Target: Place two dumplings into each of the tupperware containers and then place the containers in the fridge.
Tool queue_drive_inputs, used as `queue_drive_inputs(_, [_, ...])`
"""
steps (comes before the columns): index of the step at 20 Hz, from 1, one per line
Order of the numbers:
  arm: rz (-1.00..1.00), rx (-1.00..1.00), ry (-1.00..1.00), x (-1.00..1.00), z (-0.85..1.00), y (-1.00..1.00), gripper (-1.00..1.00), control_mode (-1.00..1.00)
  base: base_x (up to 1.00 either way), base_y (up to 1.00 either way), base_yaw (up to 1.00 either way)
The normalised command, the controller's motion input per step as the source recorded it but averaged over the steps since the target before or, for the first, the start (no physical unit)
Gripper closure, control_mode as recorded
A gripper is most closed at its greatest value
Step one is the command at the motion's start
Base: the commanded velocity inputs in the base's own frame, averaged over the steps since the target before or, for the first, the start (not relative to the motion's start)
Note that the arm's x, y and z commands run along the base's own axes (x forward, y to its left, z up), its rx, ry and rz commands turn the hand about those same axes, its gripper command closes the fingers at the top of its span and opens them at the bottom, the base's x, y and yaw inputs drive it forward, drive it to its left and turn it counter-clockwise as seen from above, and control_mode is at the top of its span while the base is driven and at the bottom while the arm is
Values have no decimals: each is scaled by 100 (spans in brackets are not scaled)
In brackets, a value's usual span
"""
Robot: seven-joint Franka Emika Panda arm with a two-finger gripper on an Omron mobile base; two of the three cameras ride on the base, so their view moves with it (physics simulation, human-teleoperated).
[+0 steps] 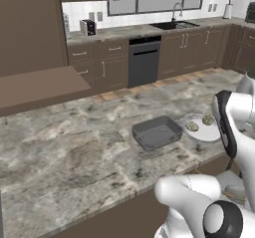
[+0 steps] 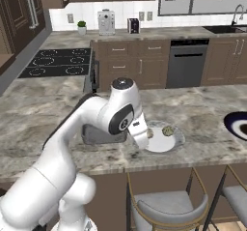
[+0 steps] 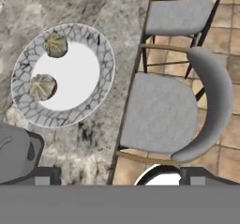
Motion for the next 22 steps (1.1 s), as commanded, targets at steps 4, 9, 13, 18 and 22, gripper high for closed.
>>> queue_drive_inputs(4, [7, 0, 13, 72, -1, 0, -100, -100, 0, 0, 0])
queue_drive_inputs(9, [15, 1, 4, 9, -32, 1, -100, -100, 0, 0, 0])
queue_drive_inputs(13, [25, 0, 2, 19, -52, 24, -100, -100, 0, 0, 0])
queue_drive_inputs(18, [4, 0, -1, 44, -5, 18, -100, -100, 0, 0, 0])
queue_drive_inputs(22, [1, 10, 0, 36, -9, 0, -100, -100, 0, 0, 0])
